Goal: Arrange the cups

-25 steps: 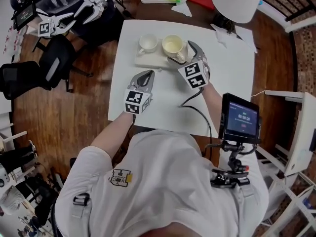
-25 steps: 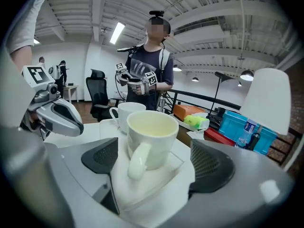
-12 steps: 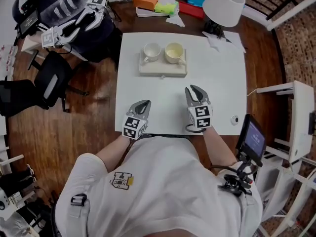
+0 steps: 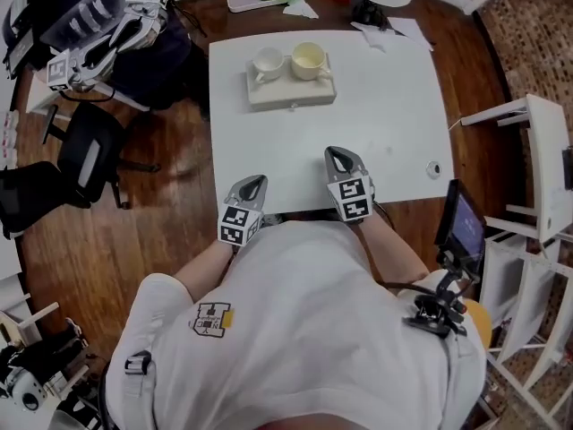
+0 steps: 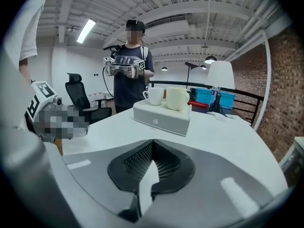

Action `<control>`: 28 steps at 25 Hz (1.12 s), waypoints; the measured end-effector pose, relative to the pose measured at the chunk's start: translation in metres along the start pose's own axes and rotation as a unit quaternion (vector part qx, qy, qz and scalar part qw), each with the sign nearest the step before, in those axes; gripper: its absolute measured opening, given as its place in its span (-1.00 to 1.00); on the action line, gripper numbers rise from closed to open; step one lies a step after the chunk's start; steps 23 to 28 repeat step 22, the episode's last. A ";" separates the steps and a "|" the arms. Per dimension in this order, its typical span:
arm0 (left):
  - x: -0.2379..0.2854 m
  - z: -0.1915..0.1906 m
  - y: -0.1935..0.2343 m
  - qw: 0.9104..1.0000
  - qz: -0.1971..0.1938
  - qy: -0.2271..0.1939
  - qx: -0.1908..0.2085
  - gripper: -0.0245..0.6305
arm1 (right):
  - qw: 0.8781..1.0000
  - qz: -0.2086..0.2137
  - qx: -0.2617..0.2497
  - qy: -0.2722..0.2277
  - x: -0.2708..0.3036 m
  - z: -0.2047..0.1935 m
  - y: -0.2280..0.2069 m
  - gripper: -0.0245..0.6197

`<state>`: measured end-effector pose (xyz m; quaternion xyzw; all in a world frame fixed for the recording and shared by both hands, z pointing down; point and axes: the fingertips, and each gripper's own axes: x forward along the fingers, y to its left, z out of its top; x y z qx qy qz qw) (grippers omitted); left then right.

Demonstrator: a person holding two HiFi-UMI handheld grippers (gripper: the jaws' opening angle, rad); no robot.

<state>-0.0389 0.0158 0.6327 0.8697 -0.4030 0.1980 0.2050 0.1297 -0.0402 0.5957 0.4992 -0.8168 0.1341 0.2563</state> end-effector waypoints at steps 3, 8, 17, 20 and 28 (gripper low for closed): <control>-0.003 -0.003 -0.003 1.000 -0.005 0.003 0.001 -0.92 | 1.000 -0.001 0.003 0.011 -0.001 -0.004 0.004 -0.92; -0.004 -0.002 0.000 1.000 -0.003 0.004 0.003 -0.92 | 1.000 -0.001 -0.003 0.012 0.001 -0.003 0.005 -0.92; -0.009 0.002 0.001 1.000 -0.001 -0.001 0.004 -0.92 | 1.000 0.000 -0.014 0.014 0.002 0.001 0.005 -0.92; -0.014 0.002 0.004 1.000 0.005 -0.002 0.003 -0.92 | 1.000 0.008 -0.021 0.013 0.004 0.004 0.008 -0.92; -0.016 0.002 0.005 1.000 0.010 -0.002 0.002 -0.92 | 0.999 0.013 -0.027 0.011 0.006 0.006 0.011 -0.92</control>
